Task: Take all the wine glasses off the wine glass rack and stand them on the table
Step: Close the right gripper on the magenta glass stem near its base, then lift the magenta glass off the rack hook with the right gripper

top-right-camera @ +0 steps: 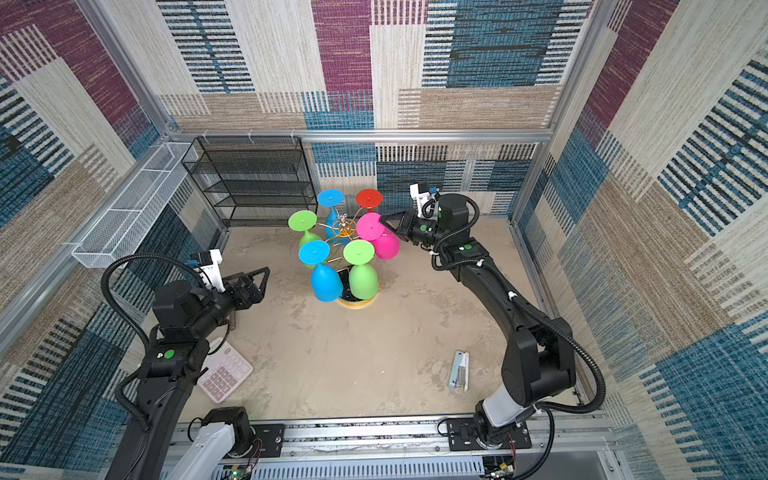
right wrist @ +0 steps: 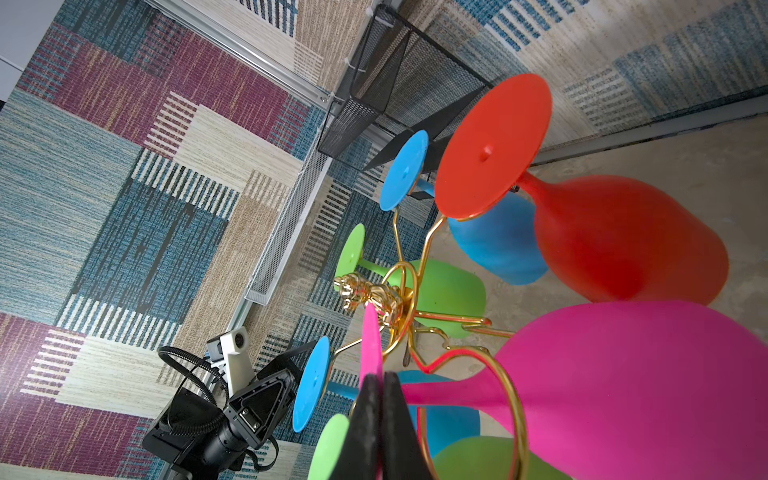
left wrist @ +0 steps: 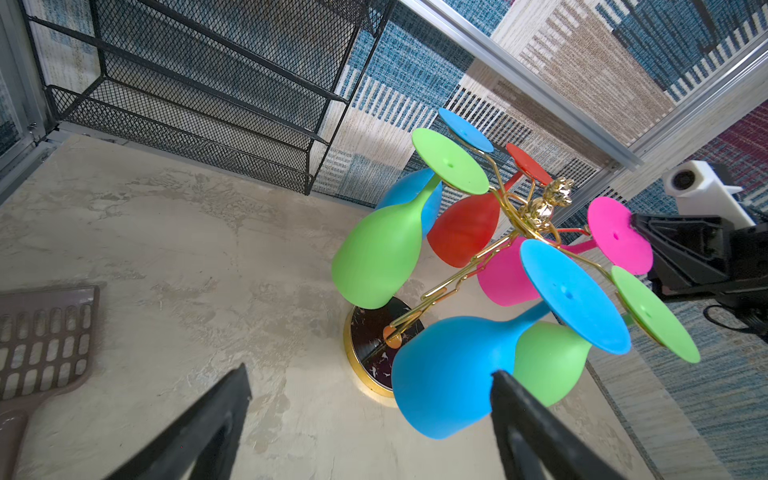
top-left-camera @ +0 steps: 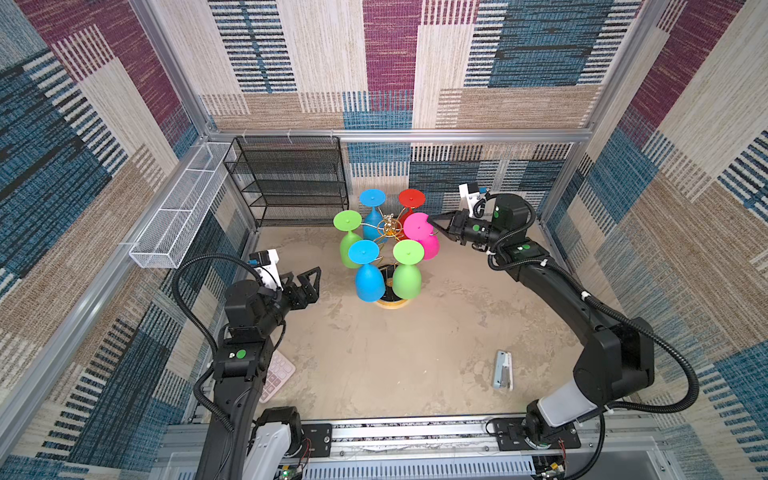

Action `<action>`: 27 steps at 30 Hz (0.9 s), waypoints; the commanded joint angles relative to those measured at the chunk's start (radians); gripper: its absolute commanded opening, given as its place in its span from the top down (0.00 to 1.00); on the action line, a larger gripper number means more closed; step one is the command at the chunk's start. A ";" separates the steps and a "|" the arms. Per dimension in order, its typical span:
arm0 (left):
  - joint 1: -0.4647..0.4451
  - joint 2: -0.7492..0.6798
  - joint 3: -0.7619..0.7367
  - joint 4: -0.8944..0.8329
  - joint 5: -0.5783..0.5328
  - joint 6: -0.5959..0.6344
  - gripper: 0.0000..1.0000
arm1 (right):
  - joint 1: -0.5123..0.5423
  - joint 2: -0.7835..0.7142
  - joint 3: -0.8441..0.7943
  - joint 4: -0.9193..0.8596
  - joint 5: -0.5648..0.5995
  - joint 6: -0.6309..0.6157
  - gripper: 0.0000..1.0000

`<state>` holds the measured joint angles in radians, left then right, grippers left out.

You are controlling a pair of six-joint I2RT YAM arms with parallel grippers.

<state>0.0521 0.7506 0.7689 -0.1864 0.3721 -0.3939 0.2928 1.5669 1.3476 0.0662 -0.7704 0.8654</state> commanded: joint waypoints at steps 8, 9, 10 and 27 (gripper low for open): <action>0.001 0.000 0.001 0.031 0.011 -0.031 0.08 | 0.003 -0.062 -0.075 0.023 0.041 0.005 1.00; 0.003 0.000 0.001 0.033 0.013 -0.030 0.08 | 0.003 -0.070 -0.089 0.034 0.046 0.014 1.00; 0.003 0.001 0.000 0.033 0.013 -0.031 0.08 | 0.001 -0.078 -0.099 0.040 0.055 0.019 1.00; 0.005 -0.007 0.011 0.021 -0.008 -0.023 0.08 | -0.056 -0.268 -0.284 0.068 0.178 0.029 1.00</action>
<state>0.0563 0.7494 0.7696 -0.1841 0.3717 -0.3943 0.2432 1.3281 1.0855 0.0872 -0.6170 0.8898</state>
